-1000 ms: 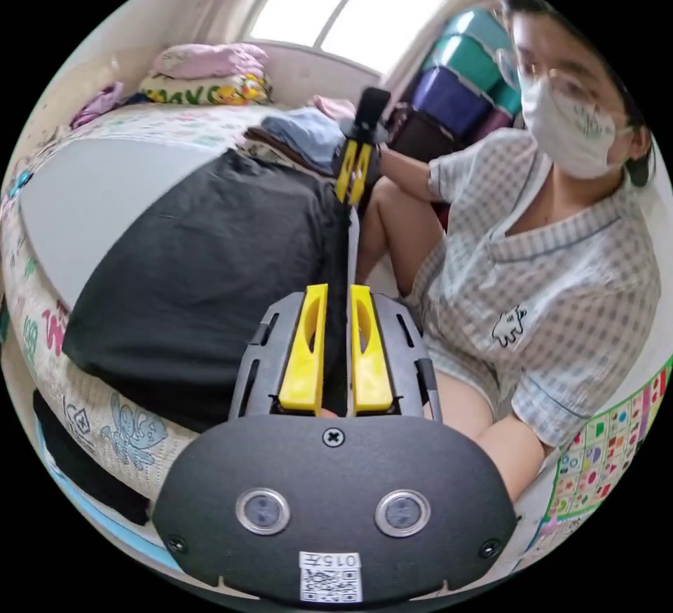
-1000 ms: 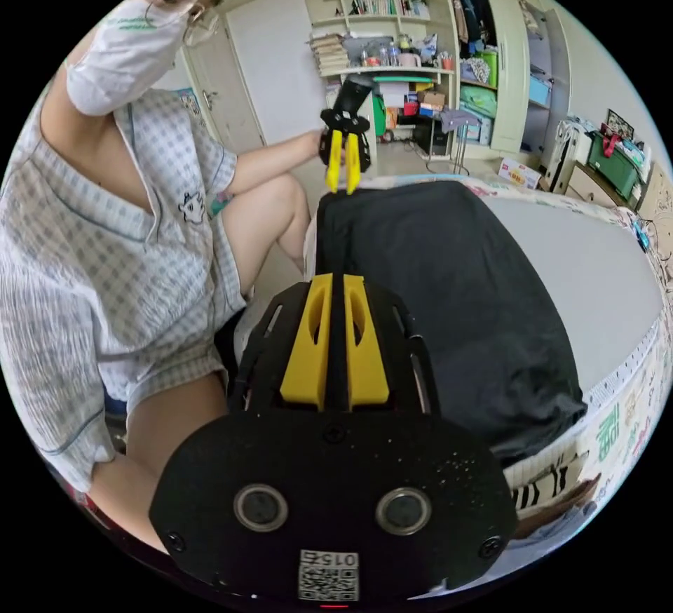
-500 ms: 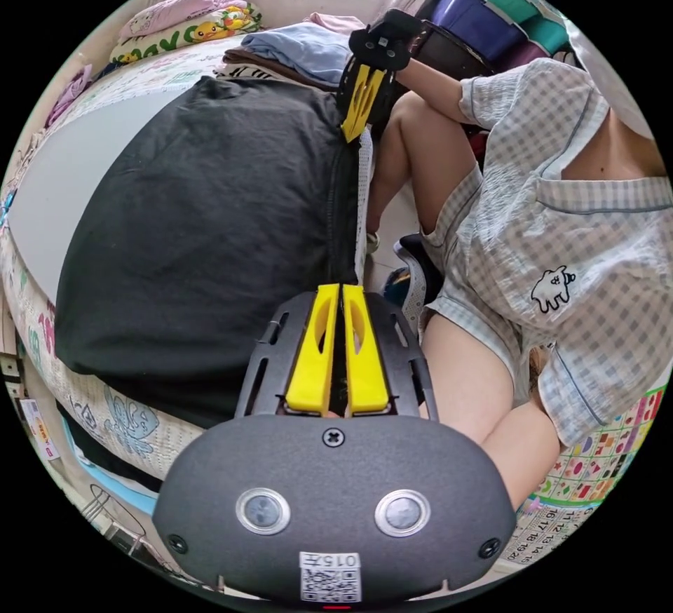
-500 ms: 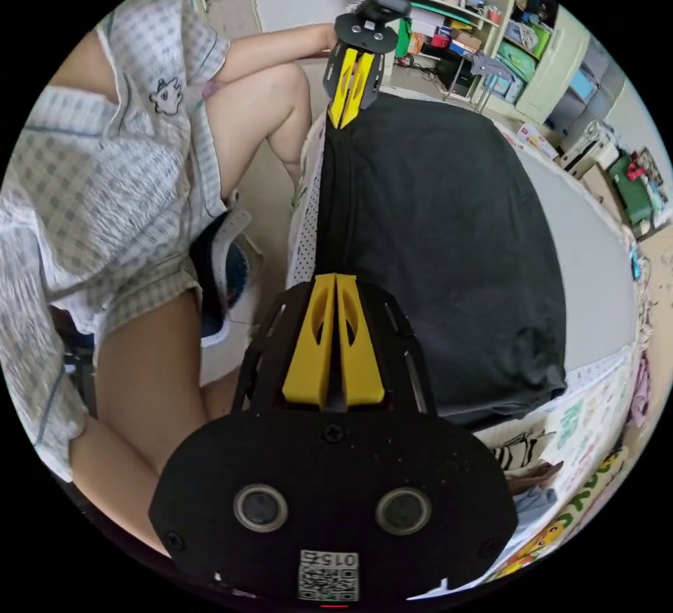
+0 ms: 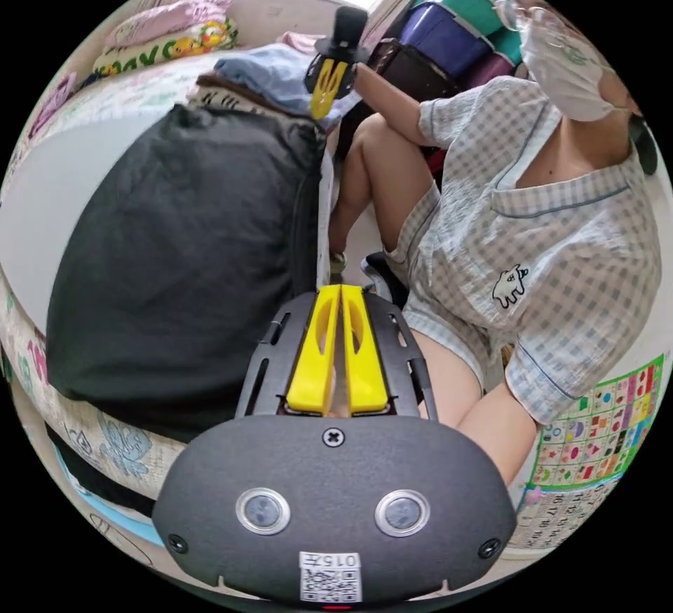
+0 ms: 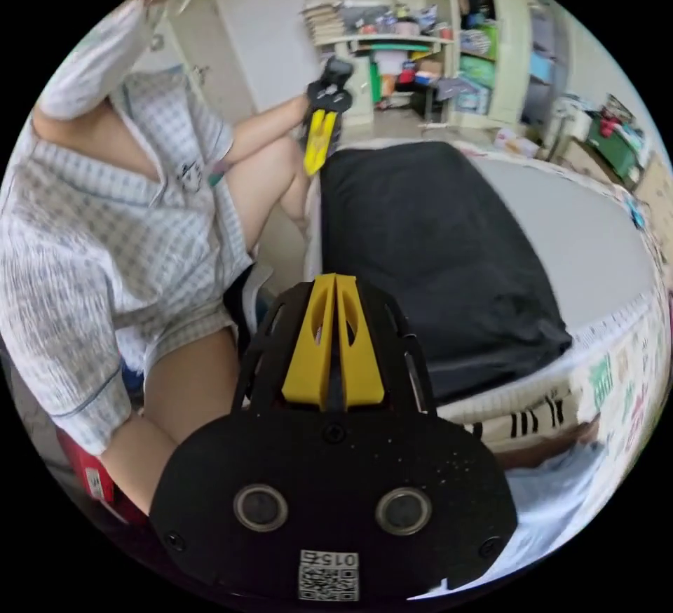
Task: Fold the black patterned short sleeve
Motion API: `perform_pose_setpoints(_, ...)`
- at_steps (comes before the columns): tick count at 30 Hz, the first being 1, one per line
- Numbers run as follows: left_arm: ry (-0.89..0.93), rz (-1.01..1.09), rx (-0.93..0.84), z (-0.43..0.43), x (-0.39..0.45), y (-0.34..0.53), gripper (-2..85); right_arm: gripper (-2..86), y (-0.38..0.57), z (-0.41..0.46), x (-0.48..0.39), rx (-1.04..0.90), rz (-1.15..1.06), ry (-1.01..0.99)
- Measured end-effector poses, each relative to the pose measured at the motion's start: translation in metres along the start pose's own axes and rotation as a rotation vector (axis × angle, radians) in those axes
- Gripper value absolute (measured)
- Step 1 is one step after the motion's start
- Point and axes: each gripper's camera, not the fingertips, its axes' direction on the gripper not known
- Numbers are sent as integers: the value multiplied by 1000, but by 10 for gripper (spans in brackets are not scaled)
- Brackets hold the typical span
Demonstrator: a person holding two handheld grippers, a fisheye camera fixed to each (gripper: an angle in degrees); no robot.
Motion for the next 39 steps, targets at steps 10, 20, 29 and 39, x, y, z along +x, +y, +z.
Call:
perform_pose_setpoints(10,-292,-295,327,3,-74,-162,62,72,-46,-49,101,101,598,92)
perform_pose_setpoints(20,-436,-662,234,59,-214,-329,96,68,-114,-18,81,7,543,-35)
perform_pose_setpoints(29,-509,-720,78,103,-263,-373,4,-2,-165,-12,66,-26,488,8)
perform_pose_setpoints(39,-564,-742,116,119,-263,-364,3,-3,-211,-1,74,-42,576,-23)
